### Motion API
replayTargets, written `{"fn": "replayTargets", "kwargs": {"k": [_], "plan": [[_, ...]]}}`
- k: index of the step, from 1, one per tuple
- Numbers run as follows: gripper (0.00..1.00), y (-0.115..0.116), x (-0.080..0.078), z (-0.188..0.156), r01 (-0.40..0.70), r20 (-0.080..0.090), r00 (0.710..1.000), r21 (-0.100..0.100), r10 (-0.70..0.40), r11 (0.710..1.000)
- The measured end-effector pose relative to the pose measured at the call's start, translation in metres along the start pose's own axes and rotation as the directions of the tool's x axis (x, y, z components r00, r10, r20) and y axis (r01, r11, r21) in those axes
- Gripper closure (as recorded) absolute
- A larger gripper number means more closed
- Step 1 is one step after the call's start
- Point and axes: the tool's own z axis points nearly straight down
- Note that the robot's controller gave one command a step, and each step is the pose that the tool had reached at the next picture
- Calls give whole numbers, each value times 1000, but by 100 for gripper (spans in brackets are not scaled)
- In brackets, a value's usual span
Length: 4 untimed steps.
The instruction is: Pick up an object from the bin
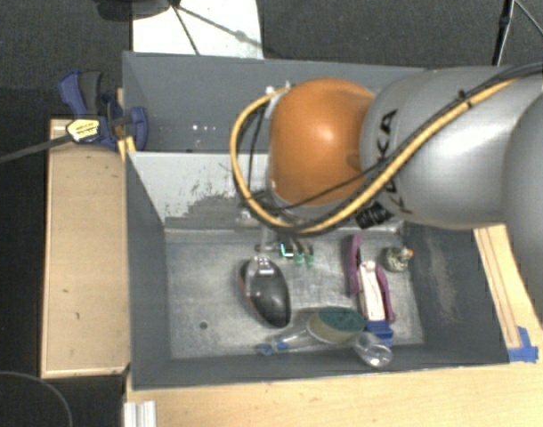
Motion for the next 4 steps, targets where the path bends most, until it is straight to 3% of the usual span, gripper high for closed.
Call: {"fn": "replayTargets", "kwargs": {"k": [1, 2, 3, 4], "plan": [[0, -61, 13, 123, 91, 16, 996, -5, -91, 996], [100, -59, 12, 121, 88, 17, 996, -4, -88, 996], [100, -66, 6, -12, 53, 17, 998, -2, -53, 999], [0, -67, 8, -7, 49, 8, 999, -1, -49, 999]]}}
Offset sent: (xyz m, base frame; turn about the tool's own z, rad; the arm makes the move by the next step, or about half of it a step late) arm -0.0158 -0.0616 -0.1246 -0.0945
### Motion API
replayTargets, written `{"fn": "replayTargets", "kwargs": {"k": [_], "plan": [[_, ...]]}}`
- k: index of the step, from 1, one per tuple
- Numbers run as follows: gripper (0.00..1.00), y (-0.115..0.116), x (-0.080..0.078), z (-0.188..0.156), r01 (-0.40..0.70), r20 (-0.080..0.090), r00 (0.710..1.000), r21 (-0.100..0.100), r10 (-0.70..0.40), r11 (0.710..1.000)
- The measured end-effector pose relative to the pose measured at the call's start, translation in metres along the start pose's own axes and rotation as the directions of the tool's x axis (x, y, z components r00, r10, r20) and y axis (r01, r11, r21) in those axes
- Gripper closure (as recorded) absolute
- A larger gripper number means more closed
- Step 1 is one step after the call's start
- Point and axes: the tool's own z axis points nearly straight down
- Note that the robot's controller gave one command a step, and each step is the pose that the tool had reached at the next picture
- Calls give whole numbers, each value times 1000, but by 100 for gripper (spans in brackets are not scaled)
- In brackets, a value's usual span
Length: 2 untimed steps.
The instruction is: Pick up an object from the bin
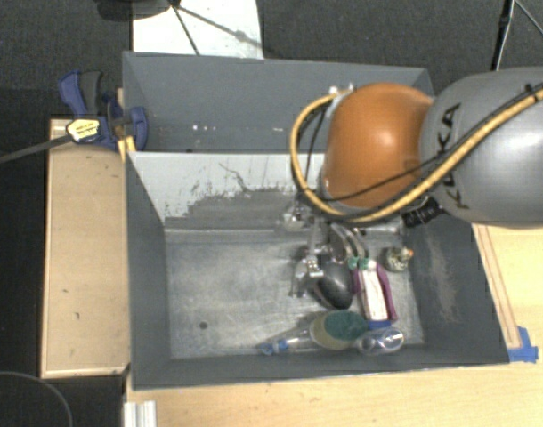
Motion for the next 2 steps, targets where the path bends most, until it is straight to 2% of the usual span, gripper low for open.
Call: {"fn": "replayTargets", "kwargs": {"k": [1, 2], "plan": [[0, -43, 51, 128, 152, 11, 988, 0, -152, 988], [0, -146, 47, 129, -2, 9, 1000, -6, 2, 1000]]}}
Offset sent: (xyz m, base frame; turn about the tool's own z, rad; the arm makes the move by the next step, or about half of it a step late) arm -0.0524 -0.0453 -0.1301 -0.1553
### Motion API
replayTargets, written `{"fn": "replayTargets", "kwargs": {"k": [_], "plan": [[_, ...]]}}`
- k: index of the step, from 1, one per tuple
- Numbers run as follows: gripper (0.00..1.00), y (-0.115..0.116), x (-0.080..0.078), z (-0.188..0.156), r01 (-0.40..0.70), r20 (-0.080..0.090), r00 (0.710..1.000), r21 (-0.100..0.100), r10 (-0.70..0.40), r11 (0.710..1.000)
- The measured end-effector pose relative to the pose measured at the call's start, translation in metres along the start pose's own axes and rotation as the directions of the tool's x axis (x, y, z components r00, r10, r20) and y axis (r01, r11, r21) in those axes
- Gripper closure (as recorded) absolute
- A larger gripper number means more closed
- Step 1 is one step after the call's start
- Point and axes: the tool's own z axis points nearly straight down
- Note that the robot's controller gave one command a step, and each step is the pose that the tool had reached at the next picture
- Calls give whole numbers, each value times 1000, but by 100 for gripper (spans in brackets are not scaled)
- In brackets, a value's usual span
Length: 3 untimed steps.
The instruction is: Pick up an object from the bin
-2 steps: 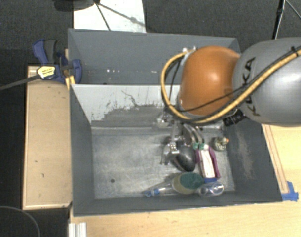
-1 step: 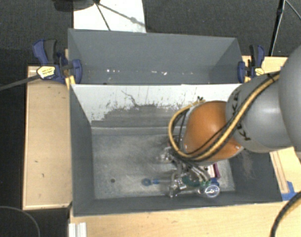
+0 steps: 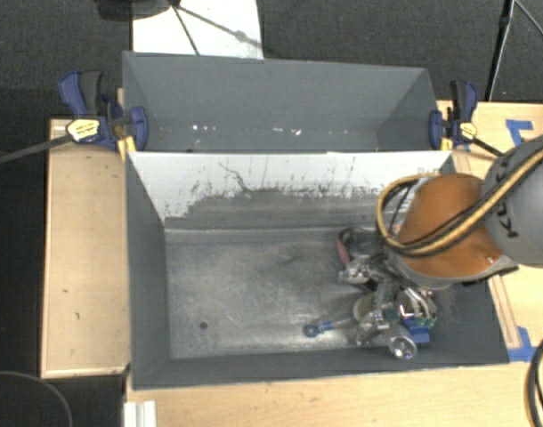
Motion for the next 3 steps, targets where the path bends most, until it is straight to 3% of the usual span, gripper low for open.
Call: {"fn": "replayTargets", "kwargs": {"k": [1, 2, 3], "plan": [[0, -44, 11, -3, -422, -15, 907, 6, 422, 907], [0, -53, 9, -4, -485, -16, 874, 2, 485, 874], [0, -46, 13, -1, -439, 3, 899, 8, 439, 898]]}}
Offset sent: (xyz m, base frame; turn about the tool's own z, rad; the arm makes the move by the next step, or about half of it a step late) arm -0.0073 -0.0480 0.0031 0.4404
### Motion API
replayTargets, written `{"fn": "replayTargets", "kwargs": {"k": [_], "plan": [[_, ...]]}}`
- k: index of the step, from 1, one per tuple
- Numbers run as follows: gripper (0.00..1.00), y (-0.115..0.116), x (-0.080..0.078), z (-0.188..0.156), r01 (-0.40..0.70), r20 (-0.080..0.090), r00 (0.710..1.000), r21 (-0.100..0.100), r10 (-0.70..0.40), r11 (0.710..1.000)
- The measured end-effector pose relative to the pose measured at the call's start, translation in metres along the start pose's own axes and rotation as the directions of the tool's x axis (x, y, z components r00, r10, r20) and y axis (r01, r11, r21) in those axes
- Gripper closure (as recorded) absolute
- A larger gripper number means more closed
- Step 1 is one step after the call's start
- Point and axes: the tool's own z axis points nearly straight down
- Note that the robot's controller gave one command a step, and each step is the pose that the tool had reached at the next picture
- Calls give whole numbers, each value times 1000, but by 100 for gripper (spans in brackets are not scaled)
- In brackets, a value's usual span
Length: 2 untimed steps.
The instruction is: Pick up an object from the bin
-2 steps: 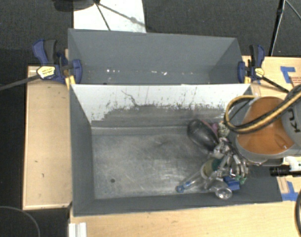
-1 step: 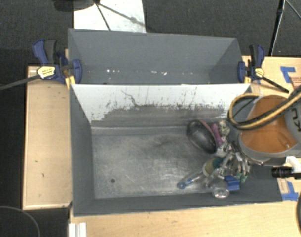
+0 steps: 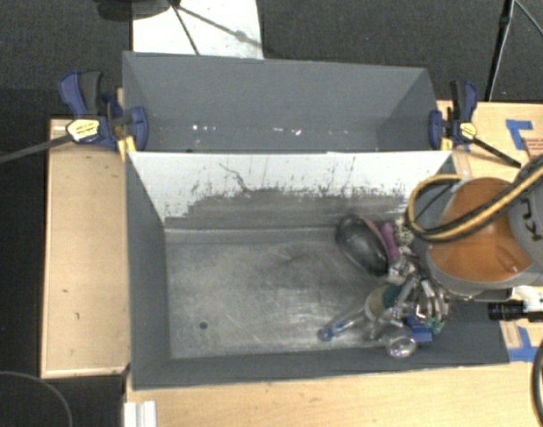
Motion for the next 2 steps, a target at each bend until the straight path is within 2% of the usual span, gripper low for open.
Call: {"fn": "replayTargets", "kwargs": {"k": [1, 2], "plan": [[0, -16, -9, 0, 432, -6, 902, -15, -432, 902], [0, -6, -28, 1, 781, -3, 625, -9, -781, 625]]}}
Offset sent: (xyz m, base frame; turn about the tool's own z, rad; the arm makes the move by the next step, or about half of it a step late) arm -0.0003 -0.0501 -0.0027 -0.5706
